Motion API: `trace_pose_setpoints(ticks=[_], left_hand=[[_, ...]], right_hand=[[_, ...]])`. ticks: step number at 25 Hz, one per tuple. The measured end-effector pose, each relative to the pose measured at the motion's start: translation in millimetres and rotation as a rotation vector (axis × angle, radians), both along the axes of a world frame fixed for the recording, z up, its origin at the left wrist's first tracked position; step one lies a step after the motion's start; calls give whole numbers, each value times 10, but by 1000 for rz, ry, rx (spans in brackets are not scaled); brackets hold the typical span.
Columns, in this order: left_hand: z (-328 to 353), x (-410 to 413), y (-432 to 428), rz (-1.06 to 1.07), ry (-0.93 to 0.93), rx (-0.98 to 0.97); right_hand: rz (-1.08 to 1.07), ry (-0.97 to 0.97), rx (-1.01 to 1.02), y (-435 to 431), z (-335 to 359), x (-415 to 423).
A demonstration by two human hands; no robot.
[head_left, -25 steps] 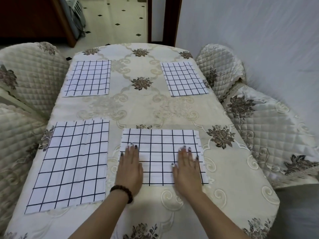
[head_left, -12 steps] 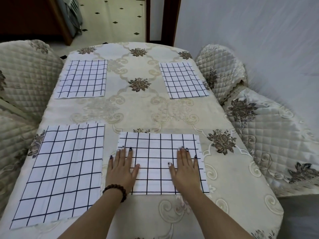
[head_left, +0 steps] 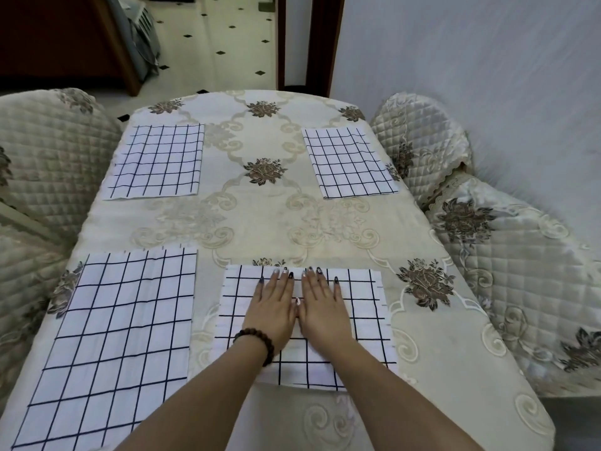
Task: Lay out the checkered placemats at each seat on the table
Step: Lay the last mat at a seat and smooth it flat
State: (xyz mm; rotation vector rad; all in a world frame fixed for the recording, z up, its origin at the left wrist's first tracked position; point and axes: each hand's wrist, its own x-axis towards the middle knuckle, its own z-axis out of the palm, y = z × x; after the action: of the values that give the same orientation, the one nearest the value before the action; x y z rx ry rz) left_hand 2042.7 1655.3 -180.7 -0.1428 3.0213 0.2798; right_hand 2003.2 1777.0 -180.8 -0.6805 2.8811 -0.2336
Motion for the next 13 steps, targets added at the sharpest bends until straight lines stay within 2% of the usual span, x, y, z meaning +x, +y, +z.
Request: trace_pose_setpoints(ticks=[9,11,13], left_hand=[[-186,292,-511,166,-62,-62],[-113,337,-546,170,-94,1],[42,354,-591,263,-32,196]], right_hand=[[-166,25,87,743,-173,-106],[-158,-22,64,748,-140,-133],[-195,-80,-88,754,1,-148]])
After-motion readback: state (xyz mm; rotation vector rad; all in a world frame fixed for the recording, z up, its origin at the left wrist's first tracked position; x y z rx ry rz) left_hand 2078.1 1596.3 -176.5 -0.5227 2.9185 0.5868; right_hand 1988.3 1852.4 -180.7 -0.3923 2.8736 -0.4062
